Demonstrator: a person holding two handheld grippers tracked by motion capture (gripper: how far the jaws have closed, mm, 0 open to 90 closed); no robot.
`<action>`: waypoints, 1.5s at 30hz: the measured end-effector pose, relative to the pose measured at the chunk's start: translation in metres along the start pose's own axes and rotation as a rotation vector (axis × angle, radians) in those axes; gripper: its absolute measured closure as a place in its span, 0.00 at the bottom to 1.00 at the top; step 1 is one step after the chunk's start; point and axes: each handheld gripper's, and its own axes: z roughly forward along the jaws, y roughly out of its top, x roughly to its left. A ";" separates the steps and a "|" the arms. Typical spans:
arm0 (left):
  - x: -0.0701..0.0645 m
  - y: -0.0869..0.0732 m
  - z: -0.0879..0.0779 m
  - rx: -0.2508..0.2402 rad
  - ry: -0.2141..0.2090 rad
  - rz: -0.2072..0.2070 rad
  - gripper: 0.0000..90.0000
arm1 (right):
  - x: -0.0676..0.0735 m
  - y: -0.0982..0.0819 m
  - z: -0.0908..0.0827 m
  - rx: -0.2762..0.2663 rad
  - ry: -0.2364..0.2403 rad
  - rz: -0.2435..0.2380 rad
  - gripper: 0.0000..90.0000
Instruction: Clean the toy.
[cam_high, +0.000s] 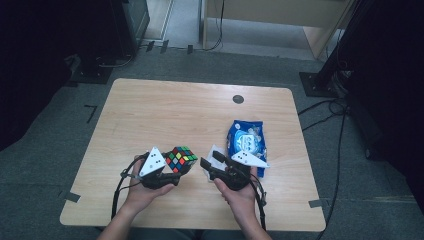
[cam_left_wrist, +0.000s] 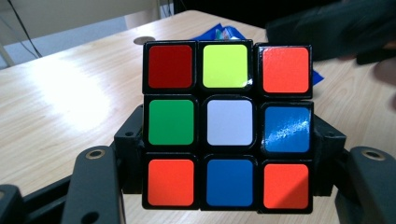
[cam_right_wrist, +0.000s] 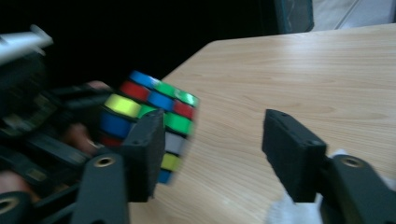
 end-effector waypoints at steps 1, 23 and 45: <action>-0.002 -0.001 0.002 0.006 -0.003 0.003 0.38 | 0.004 0.002 -0.001 -0.002 0.009 0.014 0.39; -0.027 -0.002 0.016 0.003 -0.027 0.037 0.38 | 0.015 -0.010 0.016 0.102 0.038 0.203 0.38; -0.029 0.001 0.016 0.047 0.020 0.071 0.38 | 0.036 -0.007 0.019 0.132 -0.039 -0.069 0.38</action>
